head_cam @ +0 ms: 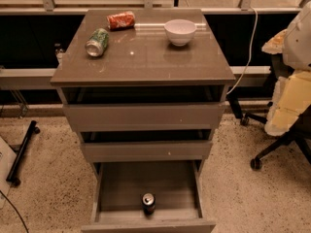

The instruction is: Pick pepsi can from bottom drawer and place on counter

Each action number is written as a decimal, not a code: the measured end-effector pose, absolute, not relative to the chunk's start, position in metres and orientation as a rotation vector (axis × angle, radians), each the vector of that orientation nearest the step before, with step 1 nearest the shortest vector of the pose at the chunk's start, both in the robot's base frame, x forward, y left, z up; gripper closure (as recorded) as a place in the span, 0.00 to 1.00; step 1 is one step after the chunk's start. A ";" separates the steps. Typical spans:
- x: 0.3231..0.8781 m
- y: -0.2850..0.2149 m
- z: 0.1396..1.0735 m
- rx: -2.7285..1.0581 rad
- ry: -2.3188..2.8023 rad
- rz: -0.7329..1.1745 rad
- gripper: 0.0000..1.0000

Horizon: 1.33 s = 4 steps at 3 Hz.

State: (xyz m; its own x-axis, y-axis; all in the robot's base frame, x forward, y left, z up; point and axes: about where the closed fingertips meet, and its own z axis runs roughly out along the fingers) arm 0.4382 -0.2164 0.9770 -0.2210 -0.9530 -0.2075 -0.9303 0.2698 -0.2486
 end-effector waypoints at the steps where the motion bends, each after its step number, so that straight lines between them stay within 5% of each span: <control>1: 0.438 -0.216 0.977 -1.723 2.230 -0.101 0.00; 4: 0.453 -0.154 0.931 -1.653 2.048 0.091 0.00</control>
Offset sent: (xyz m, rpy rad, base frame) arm 0.0065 0.0300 -0.0175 0.1405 -0.0739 0.0128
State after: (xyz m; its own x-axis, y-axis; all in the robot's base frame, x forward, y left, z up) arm 0.4534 -0.1538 0.9312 -0.1353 -0.8979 -0.4189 -0.9313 0.2595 -0.2554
